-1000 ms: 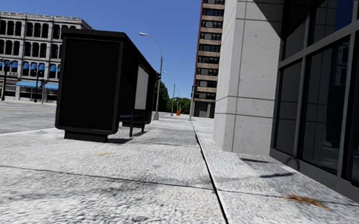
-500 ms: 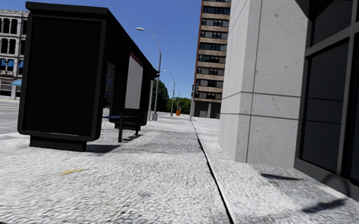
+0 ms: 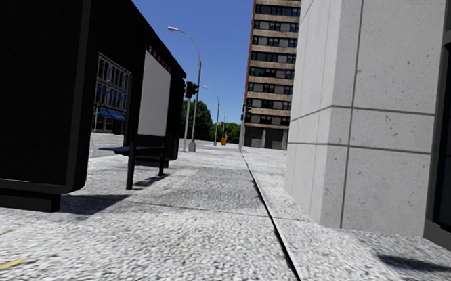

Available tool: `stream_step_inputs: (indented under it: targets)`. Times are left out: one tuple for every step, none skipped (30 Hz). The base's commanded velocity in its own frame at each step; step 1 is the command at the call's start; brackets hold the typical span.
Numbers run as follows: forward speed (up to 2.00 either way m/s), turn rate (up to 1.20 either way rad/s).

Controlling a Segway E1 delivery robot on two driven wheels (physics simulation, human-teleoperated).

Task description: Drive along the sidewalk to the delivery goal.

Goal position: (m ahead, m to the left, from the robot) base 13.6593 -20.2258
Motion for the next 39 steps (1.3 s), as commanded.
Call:
stream_step_inputs:
  targets:
    - [2.00, 0.00]
    - [2.00, 0.00]
    - [2.00, 0.00]
    - [2.00, 0.00]
    - [2.00, 0.00]
    - [2.00, 0.00]
    - [2.00, 0.00]
    - [2.00, 0.00]
    - [2.00, 0.00]
    - [2.00, 0.00]
    - [2.00, 0.00]
    - [2.00, 0.00]
    - [2.00, 0.00]
    - [2.00, 0.00]
    - [2.00, 0.00]
    - [2.00, 0.00]
    - [2.00, 0.00]
    - [2.00, 0.00]
    - [2.00, 0.00]
    - [2.00, 0.00]
    - [2.00, 0.00]
    - [2.00, 0.00]
    - [2.00, 0.00]
    - [2.00, -0.20]
    - [2.00, -0.20]
    - [2.00, -0.34]
    - [2.00, -0.36]
    - [2.00, -0.37]
    - [2.00, -0.37]
    - [2.00, -0.37]
    - [2.00, -0.37]
    - [2.00, -0.37]
    - [2.00, -0.37]
    - [2.00, -0.37]
    - [2.00, -0.37]
    - [2.00, -0.37]
    - [2.00, -0.37]
    - [2.00, -0.04]
    - [2.00, -0.04]
